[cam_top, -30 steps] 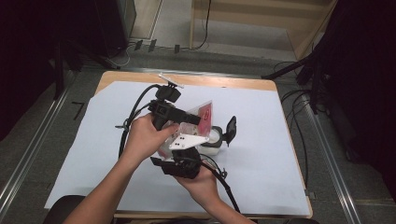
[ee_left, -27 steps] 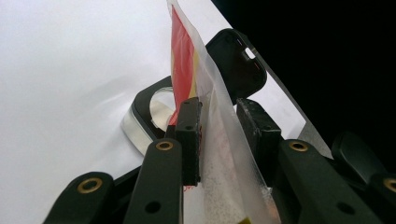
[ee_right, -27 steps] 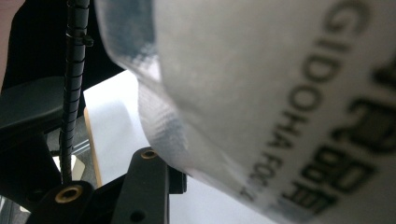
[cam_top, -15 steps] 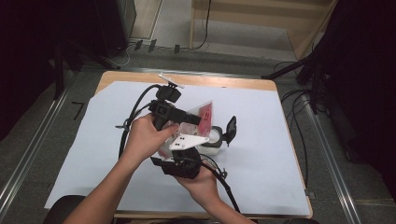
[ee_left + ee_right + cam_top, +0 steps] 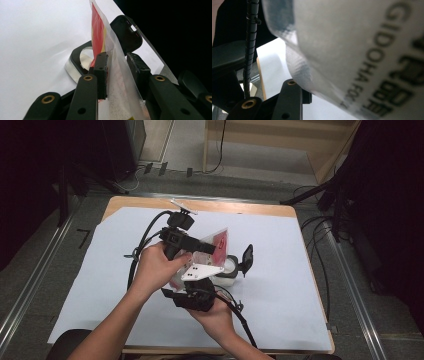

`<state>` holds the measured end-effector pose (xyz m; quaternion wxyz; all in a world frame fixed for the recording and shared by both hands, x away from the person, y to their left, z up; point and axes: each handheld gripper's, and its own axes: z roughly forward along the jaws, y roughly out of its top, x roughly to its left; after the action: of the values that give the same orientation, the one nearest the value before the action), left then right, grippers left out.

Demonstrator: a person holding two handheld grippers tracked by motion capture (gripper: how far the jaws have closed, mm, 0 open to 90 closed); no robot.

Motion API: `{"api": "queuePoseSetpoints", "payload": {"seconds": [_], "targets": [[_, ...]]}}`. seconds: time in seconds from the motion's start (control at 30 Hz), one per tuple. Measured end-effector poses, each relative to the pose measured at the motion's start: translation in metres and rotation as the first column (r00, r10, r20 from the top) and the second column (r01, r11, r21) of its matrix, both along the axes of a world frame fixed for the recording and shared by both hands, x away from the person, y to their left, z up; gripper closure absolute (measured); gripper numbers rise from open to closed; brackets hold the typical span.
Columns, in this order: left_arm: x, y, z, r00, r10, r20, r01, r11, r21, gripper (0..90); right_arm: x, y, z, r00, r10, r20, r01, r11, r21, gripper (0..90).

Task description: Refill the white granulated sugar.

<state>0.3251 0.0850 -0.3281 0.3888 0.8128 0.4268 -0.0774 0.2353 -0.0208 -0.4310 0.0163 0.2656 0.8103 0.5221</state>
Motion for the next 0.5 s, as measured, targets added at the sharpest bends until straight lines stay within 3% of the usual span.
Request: {"api": "queuePoseSetpoints", "payload": {"seconds": [0.5], "targets": [[0.0013,0.0011,-0.0004,1.0,-0.006,-0.003,0.005,1.0,-0.001,71.4,0.0004,-0.0002,0.0004,1.0,0.003,-0.004,-0.003,1.0,-0.001,65.0]]}}
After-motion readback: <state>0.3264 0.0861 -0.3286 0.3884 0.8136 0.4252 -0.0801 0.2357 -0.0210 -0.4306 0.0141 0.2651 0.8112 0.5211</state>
